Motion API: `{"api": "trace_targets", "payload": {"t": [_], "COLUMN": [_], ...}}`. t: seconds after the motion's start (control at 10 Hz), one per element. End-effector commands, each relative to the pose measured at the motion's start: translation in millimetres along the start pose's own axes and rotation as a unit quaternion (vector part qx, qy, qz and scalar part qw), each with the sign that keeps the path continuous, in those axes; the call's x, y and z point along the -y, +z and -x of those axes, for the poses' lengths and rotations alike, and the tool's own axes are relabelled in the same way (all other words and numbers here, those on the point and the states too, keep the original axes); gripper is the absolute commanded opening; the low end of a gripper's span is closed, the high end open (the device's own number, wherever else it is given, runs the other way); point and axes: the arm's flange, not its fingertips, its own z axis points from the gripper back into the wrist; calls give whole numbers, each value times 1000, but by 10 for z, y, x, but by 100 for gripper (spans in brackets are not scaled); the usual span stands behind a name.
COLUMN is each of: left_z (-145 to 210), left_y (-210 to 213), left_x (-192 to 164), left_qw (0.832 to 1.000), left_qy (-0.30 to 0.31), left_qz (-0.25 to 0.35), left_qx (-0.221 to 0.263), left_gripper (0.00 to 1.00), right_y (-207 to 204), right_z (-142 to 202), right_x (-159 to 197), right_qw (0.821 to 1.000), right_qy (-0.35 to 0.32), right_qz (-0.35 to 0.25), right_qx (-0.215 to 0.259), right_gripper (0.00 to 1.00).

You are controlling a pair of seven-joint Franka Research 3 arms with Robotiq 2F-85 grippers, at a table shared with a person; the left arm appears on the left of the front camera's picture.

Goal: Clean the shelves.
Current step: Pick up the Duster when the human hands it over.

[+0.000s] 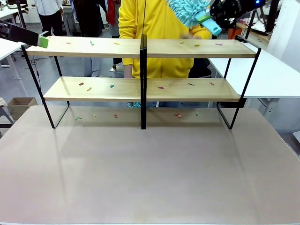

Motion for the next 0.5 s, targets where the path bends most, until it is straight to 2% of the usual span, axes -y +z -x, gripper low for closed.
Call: {"api": "trace_targets", "payload": {"t": [0.0, 0.1, 0.3, 0.4], "left_z": [-5, -5, -5, -5], "left_y": [6, 6, 6, 6], "left_x": [5, 5, 5, 5], "left_qw": [1000, 1000, 1000, 1000], "left_qy": [-1, -1, -1, -1], "left_qz": [-2, -2, -2, -2], "left_qx": [1, 1, 1, 1], "left_gripper": [100, 100, 100, 100], "right_y": [552, 966, 1778, 2117], "right_z": [343, 615, 1213, 1571], "right_x": [31, 178, 660, 847], "right_qw": [998, 997, 993, 993], "right_qy": [54, 62, 55, 46], "right_qz": [-6, -17, -87, -100], "right_qx": [-20, -53, -64, -32], "right_gripper": [0, 0, 0, 0]}}
